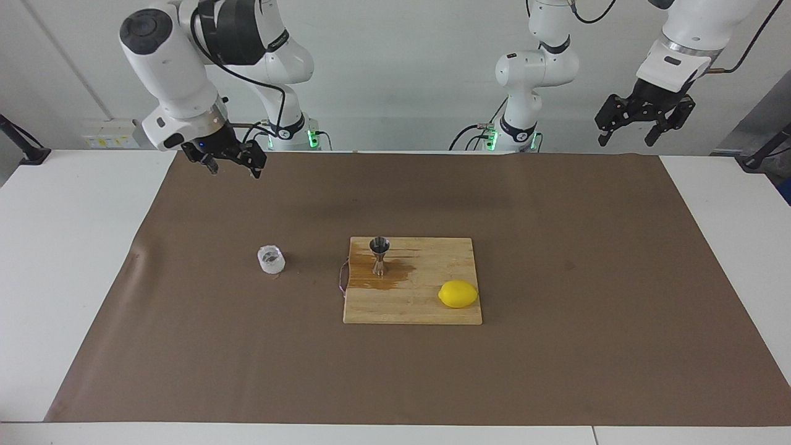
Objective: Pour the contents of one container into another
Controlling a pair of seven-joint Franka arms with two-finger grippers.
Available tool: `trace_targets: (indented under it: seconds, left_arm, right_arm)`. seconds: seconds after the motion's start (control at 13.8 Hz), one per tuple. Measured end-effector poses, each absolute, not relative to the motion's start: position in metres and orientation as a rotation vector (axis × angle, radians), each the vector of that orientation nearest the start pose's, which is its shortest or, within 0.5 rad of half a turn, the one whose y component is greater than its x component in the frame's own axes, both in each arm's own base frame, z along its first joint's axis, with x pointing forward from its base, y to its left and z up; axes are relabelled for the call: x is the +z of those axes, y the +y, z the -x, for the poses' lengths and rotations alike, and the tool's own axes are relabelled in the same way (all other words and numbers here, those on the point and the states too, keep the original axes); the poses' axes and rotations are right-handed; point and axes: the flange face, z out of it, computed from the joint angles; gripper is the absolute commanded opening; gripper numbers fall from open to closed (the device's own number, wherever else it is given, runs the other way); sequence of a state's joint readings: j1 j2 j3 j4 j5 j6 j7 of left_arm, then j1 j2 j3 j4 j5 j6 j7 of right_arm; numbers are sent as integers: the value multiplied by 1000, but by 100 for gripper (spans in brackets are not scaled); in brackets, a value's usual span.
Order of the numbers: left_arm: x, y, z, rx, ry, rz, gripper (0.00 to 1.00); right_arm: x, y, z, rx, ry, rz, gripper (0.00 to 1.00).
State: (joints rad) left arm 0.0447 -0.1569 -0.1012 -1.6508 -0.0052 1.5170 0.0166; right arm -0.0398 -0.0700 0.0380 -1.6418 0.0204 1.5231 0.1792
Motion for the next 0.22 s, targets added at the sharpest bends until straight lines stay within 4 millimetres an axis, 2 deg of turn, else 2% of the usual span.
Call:
trace_targets:
  seconds: [0.07, 0.22]
  left_arm:
    - [664, -33, -498, -35, 113, 3129, 100]
    - [664, -33, -498, -35, 113, 3129, 100]
  right_arm:
    - [633, -3, -525, 58, 295, 3112, 100]
    - [637, -3, -524, 50, 297, 3112, 100]
